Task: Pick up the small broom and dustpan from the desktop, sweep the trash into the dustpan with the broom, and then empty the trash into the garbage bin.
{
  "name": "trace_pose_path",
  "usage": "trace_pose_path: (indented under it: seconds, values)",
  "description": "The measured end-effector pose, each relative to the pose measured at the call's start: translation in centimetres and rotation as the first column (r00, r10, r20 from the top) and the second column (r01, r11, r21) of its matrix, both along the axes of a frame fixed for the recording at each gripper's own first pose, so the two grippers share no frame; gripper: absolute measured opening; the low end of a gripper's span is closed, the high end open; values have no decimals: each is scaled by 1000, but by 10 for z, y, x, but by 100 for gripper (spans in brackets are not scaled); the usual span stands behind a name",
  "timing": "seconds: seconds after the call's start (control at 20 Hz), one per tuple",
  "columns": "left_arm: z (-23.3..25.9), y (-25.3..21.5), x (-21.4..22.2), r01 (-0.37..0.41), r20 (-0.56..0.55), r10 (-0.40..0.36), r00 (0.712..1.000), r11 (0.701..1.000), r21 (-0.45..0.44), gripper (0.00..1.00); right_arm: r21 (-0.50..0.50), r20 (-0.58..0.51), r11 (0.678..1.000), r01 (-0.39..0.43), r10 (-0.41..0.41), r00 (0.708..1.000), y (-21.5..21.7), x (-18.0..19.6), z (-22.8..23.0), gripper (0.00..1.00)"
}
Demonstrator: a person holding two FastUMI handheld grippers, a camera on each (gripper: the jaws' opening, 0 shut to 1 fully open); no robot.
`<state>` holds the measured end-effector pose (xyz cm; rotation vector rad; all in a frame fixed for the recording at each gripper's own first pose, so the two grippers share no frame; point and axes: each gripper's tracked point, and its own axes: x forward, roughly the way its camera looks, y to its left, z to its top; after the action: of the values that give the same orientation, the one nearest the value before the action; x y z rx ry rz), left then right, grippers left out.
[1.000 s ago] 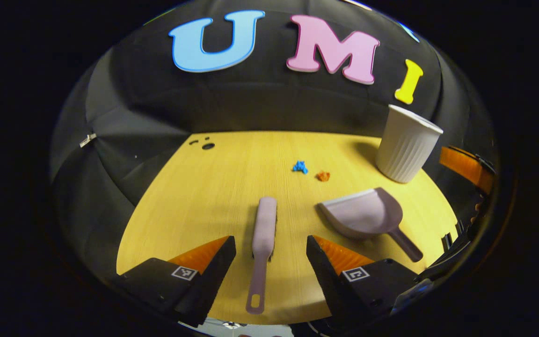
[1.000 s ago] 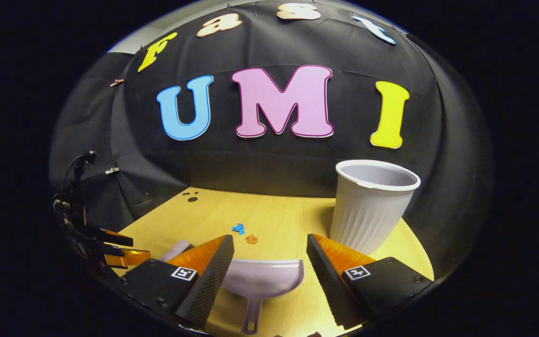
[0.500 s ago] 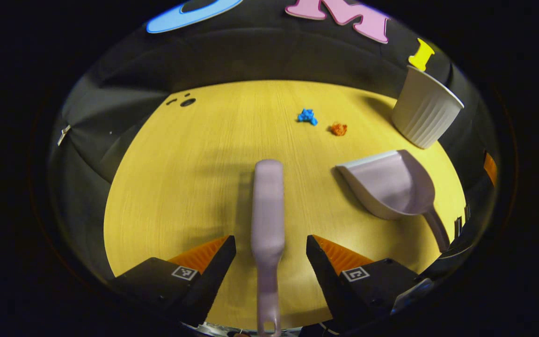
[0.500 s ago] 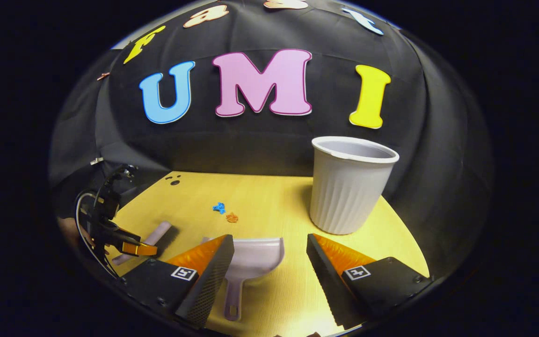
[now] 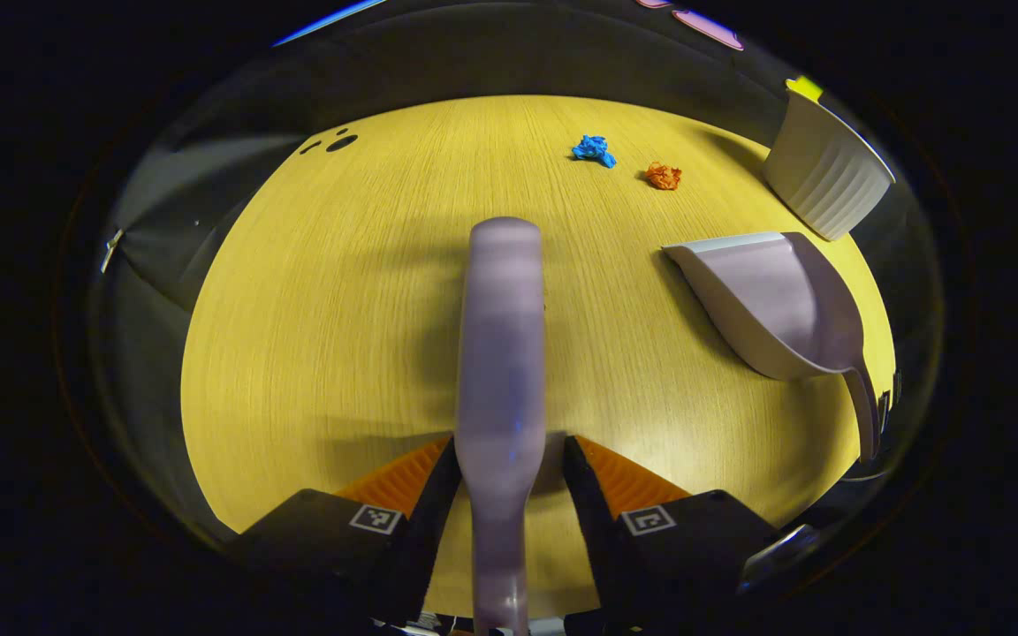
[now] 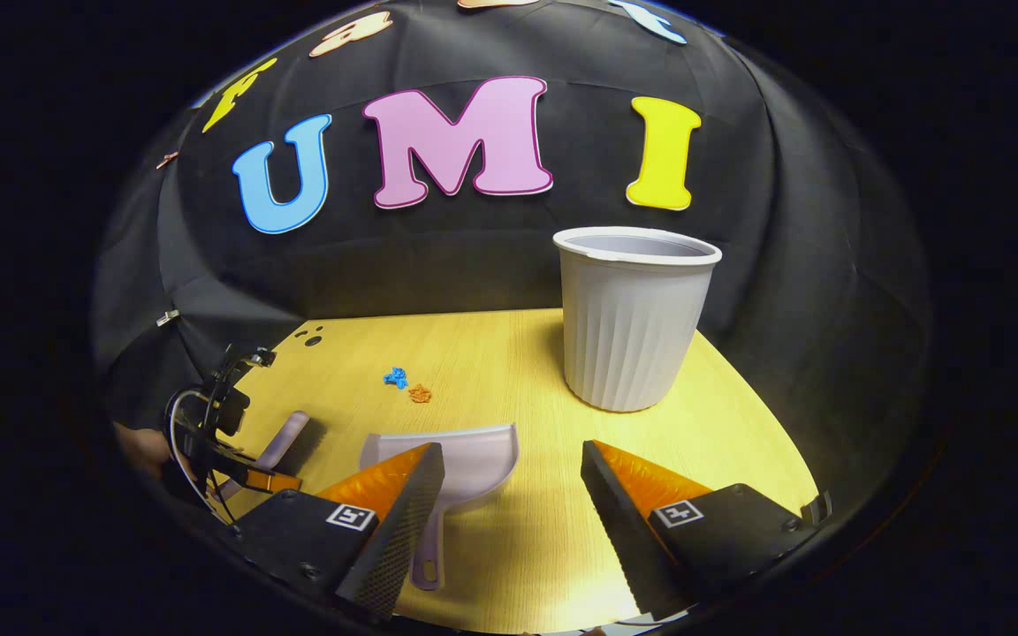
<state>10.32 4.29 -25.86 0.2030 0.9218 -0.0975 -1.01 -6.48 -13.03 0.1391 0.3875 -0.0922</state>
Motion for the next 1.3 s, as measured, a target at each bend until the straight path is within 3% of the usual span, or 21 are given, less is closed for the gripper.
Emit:
trace_pose_path:
  seconds: [0.15,0.2,0.25,0.3,0.4,0.65,0.9,1.15,1.3]
  values:
    - [3,-2,2,28,10,-28,1000,1000,8,64,9,-11,1000,-19,19,1000,7,-2,-2,98]
    - [3,-1,3,23,10,-23,1000,1000,9,50,13,-16,999,-29,29,999,10,-1,-4,98]
    - [5,-1,3,18,18,-18,1000,1000,5,46,16,-21,999,-38,38,999,13,0,-5,98]
    - [1,-2,5,21,25,-21,999,1000,2,35,24,-32,999,-47,48,998,17,2,-6,98]
    - [2,-2,6,23,55,-22,998,1000,-17,30,52,-56,997,-63,66,996,27,8,-10,98]
    - [4,-3,-7,-5,76,12,997,996,-92,23,101,-116,989,-107,118,986,50,19,-21,99]
    - [24,3,-34,-22,145,41,989,991,-129,24,104,-218,985,-138,158,963,62,15,-51,99]
    - [49,7,-70,-78,186,119,975,974,-213,24,145,-348,980,-135,178,920,74,16,-97,99]
    - [53,10,-86,-91,190,132,973,974,-207,24,148,-425,980,-133,185,886,82,16,-128,99]
